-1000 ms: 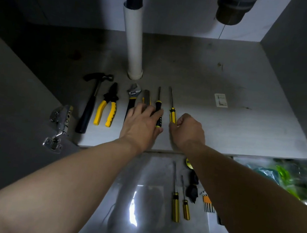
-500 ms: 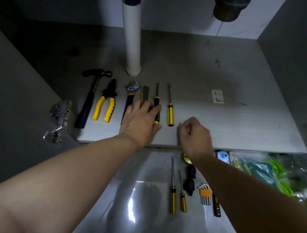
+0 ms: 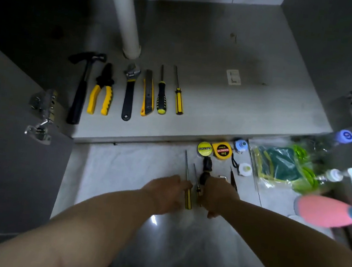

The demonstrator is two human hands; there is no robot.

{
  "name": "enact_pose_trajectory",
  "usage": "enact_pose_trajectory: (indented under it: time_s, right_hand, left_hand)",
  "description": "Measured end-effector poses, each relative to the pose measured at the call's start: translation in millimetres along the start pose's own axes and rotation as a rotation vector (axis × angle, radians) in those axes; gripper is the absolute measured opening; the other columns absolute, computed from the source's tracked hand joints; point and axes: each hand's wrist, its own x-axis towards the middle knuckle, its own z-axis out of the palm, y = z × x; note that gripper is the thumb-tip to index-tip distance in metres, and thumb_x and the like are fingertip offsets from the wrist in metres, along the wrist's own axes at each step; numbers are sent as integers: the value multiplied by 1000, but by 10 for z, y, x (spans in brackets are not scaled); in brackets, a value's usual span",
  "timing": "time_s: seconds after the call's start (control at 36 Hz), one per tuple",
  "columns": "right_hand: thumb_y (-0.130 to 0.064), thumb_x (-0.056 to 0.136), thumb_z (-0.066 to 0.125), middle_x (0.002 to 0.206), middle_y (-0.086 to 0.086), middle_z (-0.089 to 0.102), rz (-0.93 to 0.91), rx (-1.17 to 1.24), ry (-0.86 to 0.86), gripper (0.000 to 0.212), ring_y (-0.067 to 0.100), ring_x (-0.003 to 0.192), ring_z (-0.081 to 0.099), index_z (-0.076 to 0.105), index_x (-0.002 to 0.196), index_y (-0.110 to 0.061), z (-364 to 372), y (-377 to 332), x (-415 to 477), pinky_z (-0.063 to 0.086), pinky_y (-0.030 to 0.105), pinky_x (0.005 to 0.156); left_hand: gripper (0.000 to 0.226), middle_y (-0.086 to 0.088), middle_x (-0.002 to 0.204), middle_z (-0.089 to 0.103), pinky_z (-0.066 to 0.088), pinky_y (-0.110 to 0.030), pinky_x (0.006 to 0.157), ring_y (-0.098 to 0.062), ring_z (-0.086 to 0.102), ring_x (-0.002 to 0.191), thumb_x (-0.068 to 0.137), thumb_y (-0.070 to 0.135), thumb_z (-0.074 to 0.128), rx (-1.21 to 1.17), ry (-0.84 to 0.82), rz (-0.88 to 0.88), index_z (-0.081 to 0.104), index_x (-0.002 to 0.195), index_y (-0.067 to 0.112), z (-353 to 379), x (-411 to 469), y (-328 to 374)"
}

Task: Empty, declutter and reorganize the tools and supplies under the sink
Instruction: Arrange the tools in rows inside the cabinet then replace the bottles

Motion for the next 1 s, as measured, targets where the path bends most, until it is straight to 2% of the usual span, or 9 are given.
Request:
enact_pose_trajectory:
  time_s: [0.06, 0.11, 0.25, 0.44, 0.53, 0.61, 0.69, 0.83, 1.0]
  right_hand:
    - [-19, 90, 71, 70, -1, 61, 48, 48, 24, 24, 10, 40, 61, 50, 79, -18, 93, -24, -5, 45, 20, 34]
    - [-21, 95, 64, 77, 3, 66, 75, 87, 72, 16, 16, 61, 71, 54, 83, -16, 172, -39, 14, 60, 29, 56]
    - [-20, 97, 63, 96, 9, 72, 89, 124, 91, 15, 23, 88, 73, 66, 107, -10, 318, -37, 62, 61, 38, 85]
    - [-30, 85, 80, 65, -2, 71, 90, 132, -166, 23, 8, 59, 69, 67, 91, -11, 239, -3, 109, 56, 18, 64]
    - [-38, 91, 71, 90, 6, 76, 13, 205, -291, 36, 19, 87, 73, 71, 111, -9, 55, -22, 66, 58, 27, 77]
    - [-9, 88, 71, 74, 8, 75, 30, 307, -369, 22, 21, 71, 76, 69, 106, 3, -199, -28, 86, 58, 27, 56]
    - [-9, 88, 74, 70, 12, 76, 85, 348, -436, 14, 18, 60, 75, 70, 91, 4, -494, -10, -24, 56, 22, 49]
    - [-17, 88, 75, 85, 17, 77, 13, 384, -337, 22, 27, 89, 77, 71, 96, 3, -899, 113, -237, 63, 33, 80]
    - [-19, 94, 69, 83, 16, 75, -197, 653, -108, 15, 26, 77, 74, 61, 84, -11, -1169, 216, -436, 59, 30, 63]
  left_hand:
    - [72, -9, 130, 44, 51, -42, 96, -33, 58, 113, 91, 32, 69, -63, -4, -26, 33, 153, 31, 120, 48, 49]
    - [73, -10, 130, 42, 52, -41, 94, -34, 60, 109, 89, 30, 72, -98, 28, -38, 35, 152, 28, 198, 88, 93]
    - [65, -11, 132, 41, 53, -40, 94, -36, 61, 109, 86, 28, 77, -165, 78, -68, 45, 142, 22, 285, 150, 138]
    - [62, -8, 128, 43, 53, -40, 93, -32, 57, 109, 83, 26, 78, -172, 6, -45, 46, 136, 25, 310, 127, -6]
    - [65, -6, 125, 46, 52, -40, 92, -29, 57, 107, 79, 30, 82, -188, -7, -14, 48, 135, 27, 254, 60, -77]
    - [63, -3, 121, 49, 52, -39, 91, -25, 57, 105, 75, 31, 84, -190, 18, 23, 53, 130, 27, 144, -20, -132]
    - [58, 0, 117, 49, 53, -39, 88, -23, 58, 101, 74, 31, 83, -165, 44, 57, 54, 124, 29, 20, -114, -156]
    - [56, 7, 118, 43, 55, -40, 87, -22, 59, 99, 79, 34, 80, -84, 64, 106, 47, 125, 35, -199, -329, -120]
    - [61, 5, 124, 38, 50, -33, 78, -23, 57, 95, 87, 35, 71, 64, 269, 187, 40, 139, 28, -542, -492, 25]
